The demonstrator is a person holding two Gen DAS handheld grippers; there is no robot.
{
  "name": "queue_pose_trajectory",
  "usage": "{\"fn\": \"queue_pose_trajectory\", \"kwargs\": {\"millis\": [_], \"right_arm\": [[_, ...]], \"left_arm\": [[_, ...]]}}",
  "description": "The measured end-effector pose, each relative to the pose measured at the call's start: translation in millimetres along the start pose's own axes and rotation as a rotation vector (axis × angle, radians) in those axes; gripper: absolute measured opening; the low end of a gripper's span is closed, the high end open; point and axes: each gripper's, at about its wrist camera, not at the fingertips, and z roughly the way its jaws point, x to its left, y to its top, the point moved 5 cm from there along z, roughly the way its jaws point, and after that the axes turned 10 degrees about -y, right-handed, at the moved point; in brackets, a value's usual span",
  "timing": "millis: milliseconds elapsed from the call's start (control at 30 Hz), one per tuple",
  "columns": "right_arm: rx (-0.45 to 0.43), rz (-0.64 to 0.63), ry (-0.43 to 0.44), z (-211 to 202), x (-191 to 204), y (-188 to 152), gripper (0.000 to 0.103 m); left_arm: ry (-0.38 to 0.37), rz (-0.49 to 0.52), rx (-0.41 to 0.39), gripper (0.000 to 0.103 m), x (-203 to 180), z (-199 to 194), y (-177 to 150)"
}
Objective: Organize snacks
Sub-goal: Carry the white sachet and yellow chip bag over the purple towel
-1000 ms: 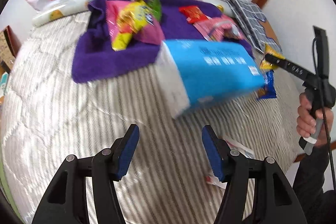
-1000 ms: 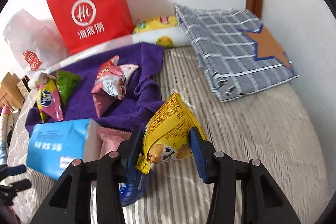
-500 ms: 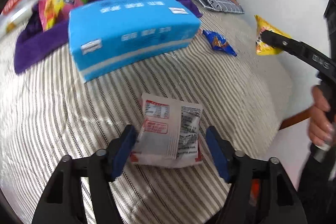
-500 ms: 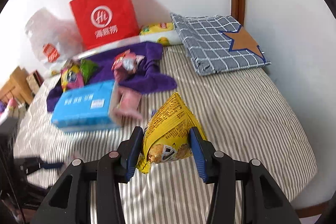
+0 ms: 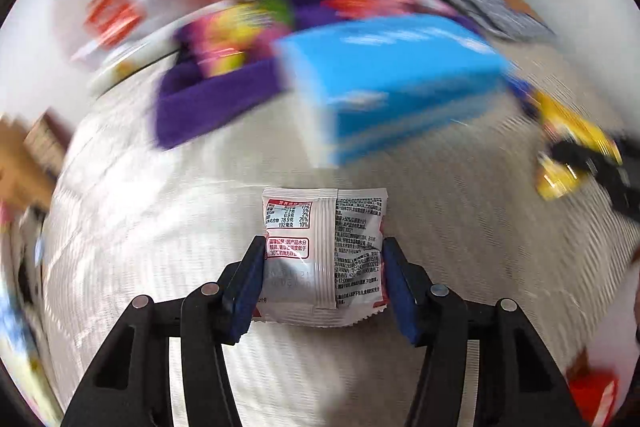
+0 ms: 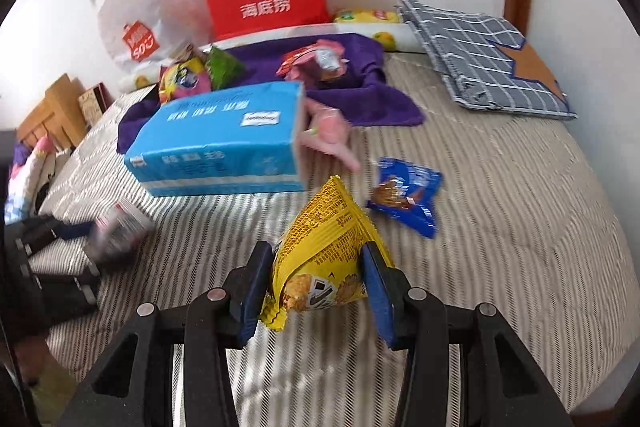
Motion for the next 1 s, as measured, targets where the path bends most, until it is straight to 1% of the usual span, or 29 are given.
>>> {"fn": "queue_pose_trajectory", "kwargs": {"millis": [100,200,333,433,500,533,600,633,733,867,1000], "right_arm": [[-0.004,-0.012,-0.021,6.7,6.1,0.6,0.044],[0.003,-0.015,-0.028,7.0,7.8,3.9,0.044],[0.021,0.014,-0.022,5.1,5.2,7.6,0.044],[0.026,0.058,-0.024,2.4,1.2,12.1,0.044],[0.021,0.093,-0.018,-0.9,-0.8,15.5,0.043],[0.019,0.107,-0.018,-2.5,-1.8,17.4,0.042],[0.017,0.125,-0.016,-5.4,-2.5,21.9,0.042],[0.015,0.125,-0.013,-6.4,-1.8,24.5,0.042],[0.011,0.11,-0.03,-8.8,0.6,31.6,0.041],[0.0,0.101,-0.023,-15.9,3.9,40.5,0.041],[-0.04,0.094,-0.016,-31.1,7.4,54.6,0.041]], "left_arm": [[0.005,-0.102,-0.011,0.057,34.0,-0.8,0.7],[-0.024,-0.142,-0.032,0.057,47.1,3.6,1.8],[-0.026,-0.118,-0.049,0.057,45.9,4.4,2.1],[-0.046,-0.111,-0.045,0.057,43.7,3.8,5.1],[-0.072,-0.119,-0.049,0.057,40.7,3.5,9.4],[-0.101,-0.126,-0.046,0.057,40.7,1.8,10.8],[-0.134,-0.134,-0.048,0.057,38.3,-1.7,13.2],[-0.153,-0.134,-0.054,0.057,37.3,-4.8,14.8],[-0.163,-0.119,-0.064,0.057,33.7,-12.0,19.2],[-0.191,-0.122,-0.084,0.057,31.9,-24.8,26.4],[-0.2,-0.119,-0.103,0.057,31.5,-36.0,38.7]]}}
